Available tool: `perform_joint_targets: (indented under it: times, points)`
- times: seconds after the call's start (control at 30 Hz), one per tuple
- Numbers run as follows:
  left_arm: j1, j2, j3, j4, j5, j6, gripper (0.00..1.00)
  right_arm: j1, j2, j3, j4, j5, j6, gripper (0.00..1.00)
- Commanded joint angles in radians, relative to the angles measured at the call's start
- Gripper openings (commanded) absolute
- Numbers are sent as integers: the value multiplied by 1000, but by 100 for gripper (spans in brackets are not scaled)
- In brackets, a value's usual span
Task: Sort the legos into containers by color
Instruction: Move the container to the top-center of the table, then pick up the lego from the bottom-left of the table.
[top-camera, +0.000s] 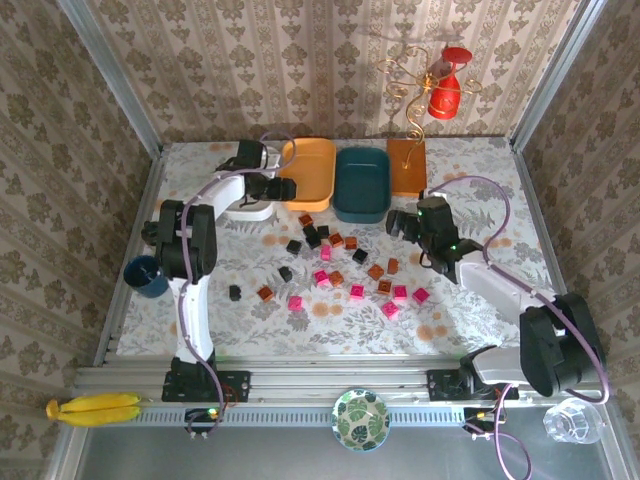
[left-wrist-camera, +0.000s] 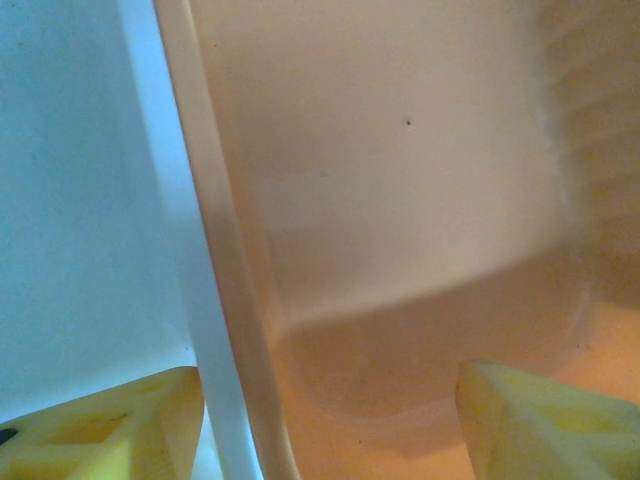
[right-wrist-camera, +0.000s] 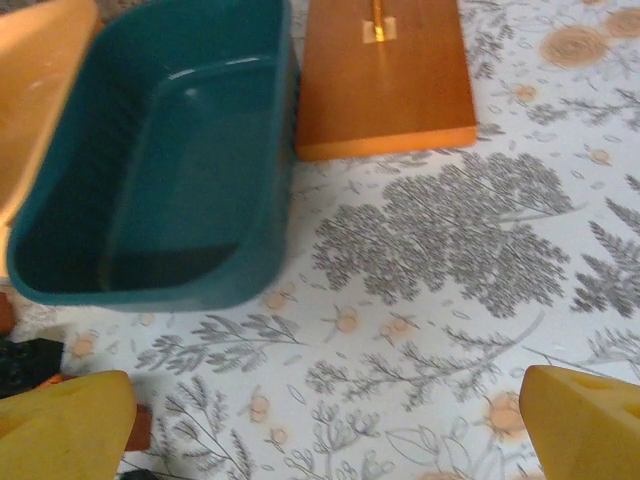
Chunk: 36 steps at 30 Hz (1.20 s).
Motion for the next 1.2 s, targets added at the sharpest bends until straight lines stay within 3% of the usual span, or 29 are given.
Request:
perform_joint_targets:
  times: [0.0,0.17,0.4,0.53,0.67,0.8,0.97,1.17]
  points:
    - [-36,-55,-45,45,21,-40,68,-8,34,44,-34,-47,-16,100]
    - [-50,-96,-113,86,-10,-76,69,-16,46,63,-60,-52,-30,100]
    - [-40,-177,-140,119,-123,-81,83,-3,-14,20,-120,-49,-20,99]
    - [-37,-286,-198,188,-191,-80,87,52,-55,-20,-200,-12,-14,97]
    - [-47,-453,-341,216,-235,-97,88,106,-93,-44,-280,-6,23,91]
    - [-59,-651,-622,226,-297,-181,87,178,-117,-51,-305,-1,29,90]
    - [-84,-924,-909,35,-412,-265,87,207,-122,-41,-250,-32,-20,91]
    - [-89,-1129,-1065,-164,-478,-366,88,217,-77,-20,-144,-130,-66,92]
